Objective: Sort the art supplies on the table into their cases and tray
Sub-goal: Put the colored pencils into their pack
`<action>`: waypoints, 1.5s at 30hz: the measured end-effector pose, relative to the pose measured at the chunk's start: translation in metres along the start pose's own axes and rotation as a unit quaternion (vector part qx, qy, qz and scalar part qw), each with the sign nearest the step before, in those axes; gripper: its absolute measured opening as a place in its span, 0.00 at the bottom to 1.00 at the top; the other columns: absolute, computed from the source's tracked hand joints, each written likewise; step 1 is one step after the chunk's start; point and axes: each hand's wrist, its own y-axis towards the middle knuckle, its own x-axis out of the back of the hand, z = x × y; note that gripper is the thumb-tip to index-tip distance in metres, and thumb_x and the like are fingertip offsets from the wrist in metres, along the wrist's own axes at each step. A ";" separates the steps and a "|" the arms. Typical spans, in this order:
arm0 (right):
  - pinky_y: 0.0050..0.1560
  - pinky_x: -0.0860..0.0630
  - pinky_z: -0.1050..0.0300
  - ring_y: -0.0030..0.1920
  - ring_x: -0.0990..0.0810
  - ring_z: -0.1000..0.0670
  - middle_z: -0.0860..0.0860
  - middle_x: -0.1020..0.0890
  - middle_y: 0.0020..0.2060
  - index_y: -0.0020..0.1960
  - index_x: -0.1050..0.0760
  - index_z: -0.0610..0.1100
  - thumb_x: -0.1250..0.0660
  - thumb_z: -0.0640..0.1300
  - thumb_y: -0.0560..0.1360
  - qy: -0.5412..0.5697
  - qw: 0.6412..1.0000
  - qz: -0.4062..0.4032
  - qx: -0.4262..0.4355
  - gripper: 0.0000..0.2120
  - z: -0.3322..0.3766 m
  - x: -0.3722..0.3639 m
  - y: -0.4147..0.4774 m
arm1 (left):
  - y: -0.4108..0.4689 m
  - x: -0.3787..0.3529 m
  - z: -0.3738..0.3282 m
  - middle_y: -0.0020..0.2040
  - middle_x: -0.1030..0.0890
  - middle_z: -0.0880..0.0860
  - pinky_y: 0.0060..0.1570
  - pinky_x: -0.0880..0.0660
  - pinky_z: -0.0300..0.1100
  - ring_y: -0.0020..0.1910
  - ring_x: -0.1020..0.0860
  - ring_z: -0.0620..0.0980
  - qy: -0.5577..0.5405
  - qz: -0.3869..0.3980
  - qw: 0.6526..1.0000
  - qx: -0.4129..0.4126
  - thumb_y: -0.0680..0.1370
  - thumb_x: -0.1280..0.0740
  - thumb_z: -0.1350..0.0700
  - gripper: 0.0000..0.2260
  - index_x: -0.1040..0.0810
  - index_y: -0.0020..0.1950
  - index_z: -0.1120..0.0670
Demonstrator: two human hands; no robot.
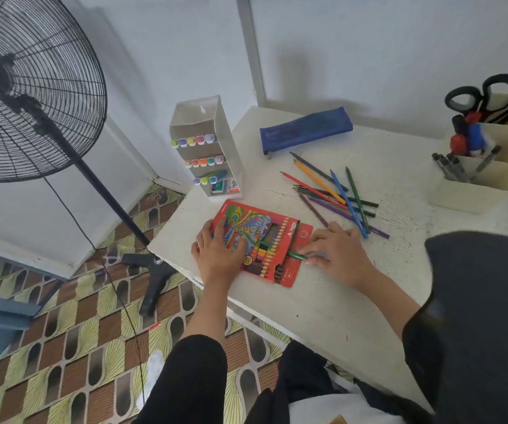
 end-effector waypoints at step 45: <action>0.56 0.37 0.48 0.49 0.24 0.46 0.50 0.21 0.44 0.50 0.23 0.44 0.34 0.49 0.75 0.091 0.918 -0.212 -0.322 0.09 -0.081 0.054 0.057 | -0.001 0.004 -0.002 0.72 0.37 0.52 0.71 0.45 0.52 0.71 0.39 0.52 -0.013 -0.001 1.000 -0.004 0.70 0.46 0.37 0.32 0.37 0.73 0.47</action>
